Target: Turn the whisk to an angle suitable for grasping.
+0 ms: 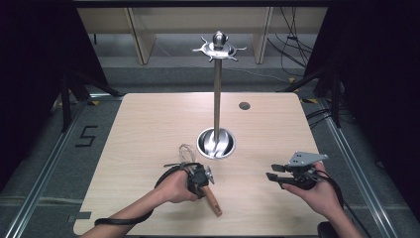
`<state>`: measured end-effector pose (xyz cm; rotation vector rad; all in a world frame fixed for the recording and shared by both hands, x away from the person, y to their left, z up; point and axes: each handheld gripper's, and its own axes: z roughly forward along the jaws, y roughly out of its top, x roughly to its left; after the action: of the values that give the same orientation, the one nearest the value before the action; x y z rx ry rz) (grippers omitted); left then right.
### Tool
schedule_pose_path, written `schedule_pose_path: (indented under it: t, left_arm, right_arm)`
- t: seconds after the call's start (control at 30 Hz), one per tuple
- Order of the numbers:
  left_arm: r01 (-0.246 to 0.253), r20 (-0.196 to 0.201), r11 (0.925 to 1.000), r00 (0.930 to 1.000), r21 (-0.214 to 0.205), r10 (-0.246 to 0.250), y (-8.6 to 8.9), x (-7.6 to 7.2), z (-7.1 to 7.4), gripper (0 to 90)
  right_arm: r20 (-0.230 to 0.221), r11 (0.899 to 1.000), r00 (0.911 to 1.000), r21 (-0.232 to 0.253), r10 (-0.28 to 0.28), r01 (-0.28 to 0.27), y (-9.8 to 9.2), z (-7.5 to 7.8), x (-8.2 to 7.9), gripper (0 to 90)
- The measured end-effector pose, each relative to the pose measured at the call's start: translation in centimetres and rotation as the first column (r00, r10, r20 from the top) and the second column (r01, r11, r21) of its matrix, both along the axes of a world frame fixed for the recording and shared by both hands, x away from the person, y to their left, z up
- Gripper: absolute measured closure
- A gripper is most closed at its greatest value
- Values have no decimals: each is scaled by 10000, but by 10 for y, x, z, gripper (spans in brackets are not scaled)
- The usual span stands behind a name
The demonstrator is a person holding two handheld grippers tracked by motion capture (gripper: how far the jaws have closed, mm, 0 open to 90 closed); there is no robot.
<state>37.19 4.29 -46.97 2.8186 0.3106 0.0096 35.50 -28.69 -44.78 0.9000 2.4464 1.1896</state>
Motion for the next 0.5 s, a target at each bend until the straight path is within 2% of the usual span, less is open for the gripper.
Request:
schedule_pose_path:
  t: [0.03,0.07,0.1,0.17,0.2,0.23,0.33,0.37,0.4,0.43,0.5]
  left_arm:
    - [533,322,9981,9981,-310,-523,-5,-1,5,774]
    - [533,322,9981,9981,-310,-523,-5,-1,5,748]
    - [1005,678,9927,9931,-667,-960,-7,-4,7,748]
    - [1272,895,9819,9893,-1406,-1154,-6,-7,10,649]
    - [1546,1069,9761,9845,-1527,-1392,-4,-6,13,594]
    - [2385,1486,9536,9657,-1837,-2129,4,-5,17,536]
    - [2451,1590,9498,9633,-1945,-2160,9,-2,18,466]
    - [2549,1623,9502,9603,-1796,-2269,11,-1,18,445]
    - [2855,1739,9493,9494,-1314,-2615,11,2,19,445]
    - [3348,2089,9384,9269,-853,-3117,10,4,18,418]
    - [3386,2038,9364,9269,-924,-3151,8,4,18,383]
  right_arm:
    - [-246,9999,9996,98,-100,102,-1,0,-1,599]
    - [-246,9999,9996,98,-100,102,-1,0,-1,599]
    - [-180,9997,9997,191,-175,178,-1,0,-2,598]
    - [-168,9989,9992,276,-362,366,-5,0,-2,598]
    - [-126,9989,9992,245,-386,389,-7,0,-1,598]
    - [-159,9988,9990,251,-427,431,-9,1,-1,597]
    - [-201,9969,9974,352,-697,704,-14,0,-1,594]
    - [-190,9951,9958,409,-892,899,-19,0,-1,592]
    - [-190,9951,9958,409,-892,899,-19,0,-1,592]
    - [-193,9930,9943,524,-1046,1055,-22,-1,0,592]
    - [-153,9932,9942,462,-1063,1069,-25,0,0,591]
